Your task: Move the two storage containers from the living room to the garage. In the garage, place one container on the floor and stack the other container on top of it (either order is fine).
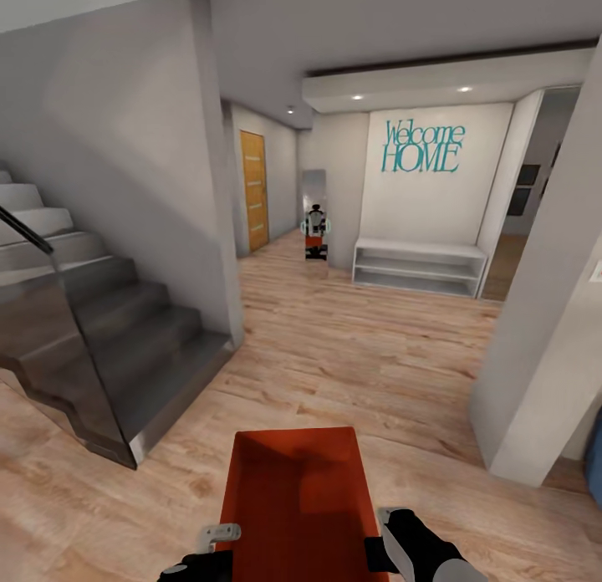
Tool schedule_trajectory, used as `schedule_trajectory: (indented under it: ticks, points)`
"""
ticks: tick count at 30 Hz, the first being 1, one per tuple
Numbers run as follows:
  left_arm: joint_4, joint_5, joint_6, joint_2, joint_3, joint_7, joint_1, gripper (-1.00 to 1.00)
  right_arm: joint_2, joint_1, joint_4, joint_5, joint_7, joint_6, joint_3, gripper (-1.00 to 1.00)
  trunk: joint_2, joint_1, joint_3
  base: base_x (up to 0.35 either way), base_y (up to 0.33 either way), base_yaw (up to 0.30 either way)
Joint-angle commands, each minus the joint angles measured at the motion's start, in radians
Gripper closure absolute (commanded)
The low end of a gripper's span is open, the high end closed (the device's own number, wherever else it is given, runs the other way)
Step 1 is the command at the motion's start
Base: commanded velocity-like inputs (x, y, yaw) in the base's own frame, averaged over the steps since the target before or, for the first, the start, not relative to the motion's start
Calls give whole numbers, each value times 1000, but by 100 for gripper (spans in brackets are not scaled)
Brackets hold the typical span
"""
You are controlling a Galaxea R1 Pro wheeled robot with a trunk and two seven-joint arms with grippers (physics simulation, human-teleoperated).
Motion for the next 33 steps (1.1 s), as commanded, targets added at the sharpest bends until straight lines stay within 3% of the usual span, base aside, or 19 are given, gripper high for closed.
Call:
schedule_trajectory:
  ticks: [1, 33]
  points:
    - [-6, 15, -41, 2, -21, 4, -1, 100, -15, 0, 2, -20, -3, 23, 21, 100, -1, 1, -1, 340, -119, 0]
    - [-6, 15, -41, 2, -21, 4, -1, 100, -17, 0, -1, -20, -3, 22, 21, 100, -1, 1, -1, 340, -119, 0]
